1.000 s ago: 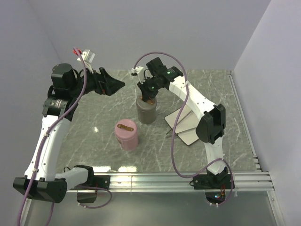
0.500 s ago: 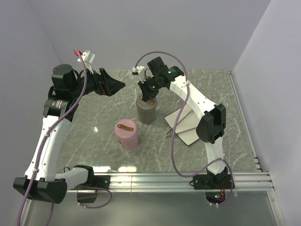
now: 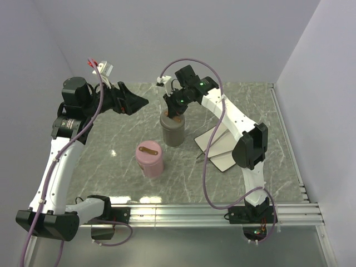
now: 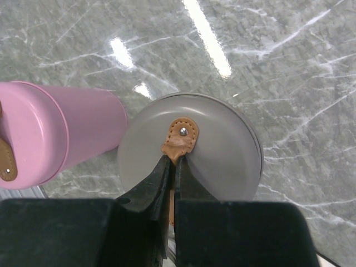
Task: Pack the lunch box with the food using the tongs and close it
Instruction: Close the box lid on the packing box.
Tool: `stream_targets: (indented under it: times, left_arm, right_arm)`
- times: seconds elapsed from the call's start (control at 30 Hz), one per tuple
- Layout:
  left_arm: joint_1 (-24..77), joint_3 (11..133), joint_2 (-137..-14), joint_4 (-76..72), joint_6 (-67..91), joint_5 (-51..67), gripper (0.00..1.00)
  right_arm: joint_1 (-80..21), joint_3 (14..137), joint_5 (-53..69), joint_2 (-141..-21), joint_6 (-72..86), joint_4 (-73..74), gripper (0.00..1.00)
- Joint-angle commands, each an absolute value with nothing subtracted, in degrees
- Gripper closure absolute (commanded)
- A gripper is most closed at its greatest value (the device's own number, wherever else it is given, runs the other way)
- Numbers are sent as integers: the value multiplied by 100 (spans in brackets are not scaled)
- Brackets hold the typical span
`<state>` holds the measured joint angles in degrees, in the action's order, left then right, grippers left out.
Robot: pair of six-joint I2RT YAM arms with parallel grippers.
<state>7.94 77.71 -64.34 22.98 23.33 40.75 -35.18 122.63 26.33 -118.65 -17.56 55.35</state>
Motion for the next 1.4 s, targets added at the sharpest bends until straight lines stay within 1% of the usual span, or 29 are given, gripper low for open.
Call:
stream_targets:
  times: [0.0,1.13,1.37]
  left_arm:
    - [765,7761,-6284,2057,2347,4192,1]
    - [694,7576,-6284,2092,2382,4228,1]
    - [589,7532,-6328,2136,2417,4298,1]
  right_arm:
    - [-3437,12305,2531,-11768,-1731,5528,100]
    - [-3437,12155,2698,-12076,-1775,5599,100]
    - [-3437,12032,2882,-12085,-1749,5616,100]
